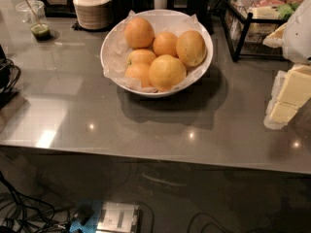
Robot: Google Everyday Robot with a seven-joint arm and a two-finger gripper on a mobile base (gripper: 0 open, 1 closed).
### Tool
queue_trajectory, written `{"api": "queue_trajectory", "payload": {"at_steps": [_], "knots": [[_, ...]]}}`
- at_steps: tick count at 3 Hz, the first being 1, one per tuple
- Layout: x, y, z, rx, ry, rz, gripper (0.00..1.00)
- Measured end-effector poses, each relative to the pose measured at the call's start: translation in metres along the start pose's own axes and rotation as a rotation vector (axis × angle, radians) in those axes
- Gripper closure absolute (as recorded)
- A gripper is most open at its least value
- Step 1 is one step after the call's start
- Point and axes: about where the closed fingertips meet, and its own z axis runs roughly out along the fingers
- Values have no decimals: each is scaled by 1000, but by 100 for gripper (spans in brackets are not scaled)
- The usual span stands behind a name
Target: Pick orange from white bowl
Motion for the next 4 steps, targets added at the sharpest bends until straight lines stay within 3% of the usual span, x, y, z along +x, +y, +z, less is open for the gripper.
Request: {"api": "queue_trajectory", "payload": {"at_steps": [2, 4], "knots": [[-8, -1, 0, 5, -20, -20, 0], [-63, -6, 16, -19, -118, -157, 0]]}}
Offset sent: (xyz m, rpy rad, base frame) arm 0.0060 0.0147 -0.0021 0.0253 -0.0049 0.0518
